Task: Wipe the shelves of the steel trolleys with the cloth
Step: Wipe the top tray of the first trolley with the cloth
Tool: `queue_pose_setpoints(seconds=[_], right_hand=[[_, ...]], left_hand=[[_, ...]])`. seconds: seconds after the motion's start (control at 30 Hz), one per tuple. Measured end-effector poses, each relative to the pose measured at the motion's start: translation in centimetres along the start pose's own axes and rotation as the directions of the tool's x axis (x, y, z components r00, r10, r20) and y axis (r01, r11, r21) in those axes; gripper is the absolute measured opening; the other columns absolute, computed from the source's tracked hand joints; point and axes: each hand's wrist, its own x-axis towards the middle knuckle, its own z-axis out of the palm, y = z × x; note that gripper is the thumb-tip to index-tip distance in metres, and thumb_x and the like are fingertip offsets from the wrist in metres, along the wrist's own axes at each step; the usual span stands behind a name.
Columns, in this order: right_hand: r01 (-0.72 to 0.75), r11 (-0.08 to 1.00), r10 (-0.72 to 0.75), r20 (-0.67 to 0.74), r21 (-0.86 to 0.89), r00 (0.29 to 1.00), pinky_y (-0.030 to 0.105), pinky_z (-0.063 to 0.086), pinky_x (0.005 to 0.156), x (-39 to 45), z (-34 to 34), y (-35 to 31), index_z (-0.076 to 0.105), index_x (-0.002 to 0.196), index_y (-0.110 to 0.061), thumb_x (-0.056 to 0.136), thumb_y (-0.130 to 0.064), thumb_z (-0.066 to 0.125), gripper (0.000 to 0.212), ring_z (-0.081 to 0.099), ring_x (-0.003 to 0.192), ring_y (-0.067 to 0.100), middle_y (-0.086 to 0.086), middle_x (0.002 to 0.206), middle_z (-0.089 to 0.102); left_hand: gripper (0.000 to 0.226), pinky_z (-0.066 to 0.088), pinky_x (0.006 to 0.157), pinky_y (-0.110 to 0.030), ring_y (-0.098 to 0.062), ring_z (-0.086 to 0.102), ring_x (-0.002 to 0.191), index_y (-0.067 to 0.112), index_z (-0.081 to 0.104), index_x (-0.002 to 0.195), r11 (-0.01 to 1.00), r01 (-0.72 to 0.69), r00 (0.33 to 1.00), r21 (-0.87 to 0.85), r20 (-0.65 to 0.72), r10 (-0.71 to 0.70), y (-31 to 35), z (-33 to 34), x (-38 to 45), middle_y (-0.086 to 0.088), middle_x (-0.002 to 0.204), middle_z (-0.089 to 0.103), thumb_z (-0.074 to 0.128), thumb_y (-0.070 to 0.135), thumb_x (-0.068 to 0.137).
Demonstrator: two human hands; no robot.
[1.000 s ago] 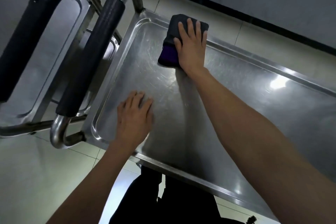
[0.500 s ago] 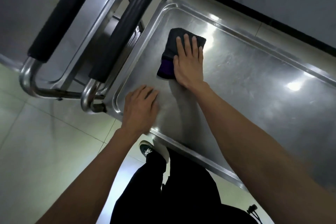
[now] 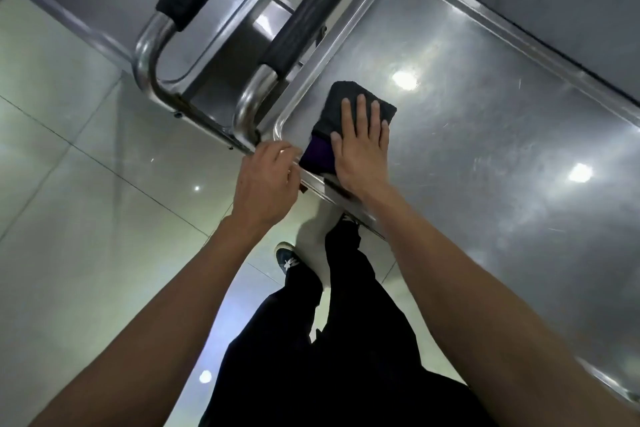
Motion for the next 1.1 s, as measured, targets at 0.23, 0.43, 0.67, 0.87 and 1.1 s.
queue_pose_setpoints(seconds=[0.23, 0.43, 0.67, 0.87, 1.1], right_hand=[[0.046, 0.998, -0.047, -0.026, -0.050, 0.999, 0.051, 0.008, 0.123, -3.5, 2.3, -1.6, 0.010, 0.160, -0.019, 0.107, -0.042, 0.021, 0.059, 0.000, 0.154, 0.030, 0.009, 0.167, 0.006], [0.048, 0.998, -0.049, -0.008, -0.044, 0.999, 0.049, 0.002, 0.124, -0.4, 0.4, 0.6, 0.007, 0.160, -0.023, 0.107, -0.044, 0.015, 0.058, -0.004, 0.154, 0.026, 0.005, 0.168, 0.003], [-0.051, 0.999, 0.051, 0.000, 0.010, 0.999, 0.046, -0.005, 0.124, 7.8, -4.0, 5.3, 0.003, 0.160, -0.026, 0.108, -0.043, 0.019, 0.057, -0.009, 0.154, 0.024, 0.002, 0.168, -0.002], [-0.073, 0.996, 0.074, -0.016, 0.059, 0.997, 0.045, -0.005, 0.124, 15.3, -7.5, 10.4, 0.007, 0.160, -0.026, 0.108, -0.043, 0.021, 0.057, -0.010, 0.154, 0.024, 0.001, 0.168, -0.002], [-0.085, 0.996, 0.087, -0.080, 0.025, 0.993, 0.046, -0.006, 0.124, 22.3, -9.3, 13.2, 0.009, 0.160, -0.024, 0.107, -0.044, 0.018, 0.058, -0.009, 0.154, 0.027, 0.004, 0.168, -0.001]], left_hand=[[0.031, 0.048, 0.091, -0.049, -0.028, 0.057, 0.115, 0.010, 0.066, 0.123, 0.999, 0.013, 0.999, -0.036, 0.037, -0.011, 0.1, -0.5, 0.0, -0.005, 0.124, 0.064, 0.057, 0.014, 0.094], [0.032, 0.049, 0.091, -0.049, -0.028, 0.058, 0.113, 0.009, 0.064, 0.126, 0.999, -0.001, 0.998, -0.036, 0.070, 0.003, 1.0, -0.3, 1.8, -0.006, 0.124, 0.063, 0.057, 0.015, 0.094], [0.032, 0.044, 0.103, -0.049, -0.026, 0.054, 0.120, 0.012, 0.064, 0.127, 1.000, -0.005, 0.990, -0.001, 0.138, 0.005, 3.3, 1.6, 6.0, -0.004, 0.129, 0.061, 0.055, 0.018, 0.097], [0.028, 0.048, 0.098, -0.049, -0.028, 0.051, 0.121, 0.014, 0.065, 0.121, 0.999, -0.031, 0.979, 0.036, 0.201, 0.023, 5.7, 4.6, 10.8, -0.008, 0.130, 0.057, 0.058, 0.022, 0.095], [0.035, 0.042, 0.102, -0.052, -0.029, 0.045, 0.130, 0.021, 0.061, 0.128, 0.989, -0.055, 0.989, 0.139, 0.144, 0.035, 6.0, 7.0, 11.1, -0.008, 0.140, 0.050, 0.061, 0.025, 0.094]])
